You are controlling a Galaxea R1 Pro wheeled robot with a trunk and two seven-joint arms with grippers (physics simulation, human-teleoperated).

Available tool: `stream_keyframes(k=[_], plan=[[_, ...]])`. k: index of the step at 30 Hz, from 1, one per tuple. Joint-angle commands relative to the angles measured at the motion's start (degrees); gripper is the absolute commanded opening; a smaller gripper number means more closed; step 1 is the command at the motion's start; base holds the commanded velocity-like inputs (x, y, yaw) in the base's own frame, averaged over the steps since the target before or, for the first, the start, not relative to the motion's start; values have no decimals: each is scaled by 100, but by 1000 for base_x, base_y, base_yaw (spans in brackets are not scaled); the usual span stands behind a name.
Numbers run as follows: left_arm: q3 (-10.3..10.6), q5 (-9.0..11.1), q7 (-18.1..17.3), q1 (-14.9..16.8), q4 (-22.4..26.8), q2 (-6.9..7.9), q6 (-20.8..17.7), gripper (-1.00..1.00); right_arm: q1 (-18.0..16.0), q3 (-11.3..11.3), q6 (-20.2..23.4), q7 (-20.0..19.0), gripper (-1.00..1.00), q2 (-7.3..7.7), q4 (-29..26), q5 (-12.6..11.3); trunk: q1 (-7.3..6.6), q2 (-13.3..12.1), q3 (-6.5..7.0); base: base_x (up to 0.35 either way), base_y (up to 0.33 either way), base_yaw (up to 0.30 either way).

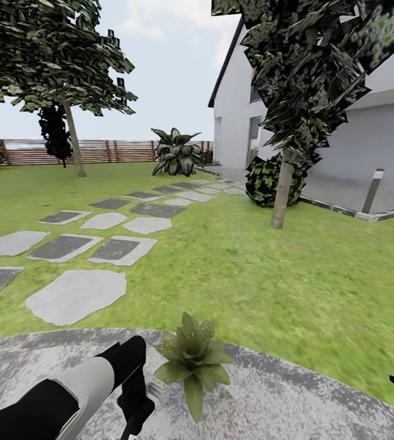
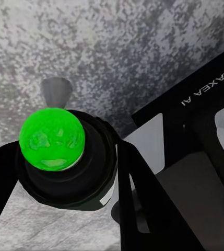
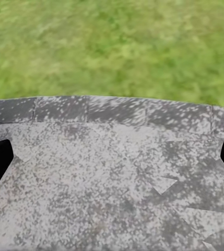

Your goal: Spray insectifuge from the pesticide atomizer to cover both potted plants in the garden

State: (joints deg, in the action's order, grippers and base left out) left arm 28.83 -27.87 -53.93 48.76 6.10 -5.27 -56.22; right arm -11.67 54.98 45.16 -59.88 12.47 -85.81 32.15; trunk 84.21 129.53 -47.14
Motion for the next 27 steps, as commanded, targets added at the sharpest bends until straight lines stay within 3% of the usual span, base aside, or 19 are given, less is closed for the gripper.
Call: stream_keyframes(k=[1,20,27], plan=[[-14,-60,-50,1,7,0,-29,-100,-7,8,19,-60,100,1,-6,55,-2,4,-6,-4,-8,0],[-9,-69,-54,24,78,-5,-29,-100,-5,8,19,-57,100,1,-6,55,-2,4,-6,0,-1,201],[-9,-69,-51,45,310,-10,-29,-100,-6,13,18,-55,100,1,-6,55,-2,4,-6,166,-177,39]])
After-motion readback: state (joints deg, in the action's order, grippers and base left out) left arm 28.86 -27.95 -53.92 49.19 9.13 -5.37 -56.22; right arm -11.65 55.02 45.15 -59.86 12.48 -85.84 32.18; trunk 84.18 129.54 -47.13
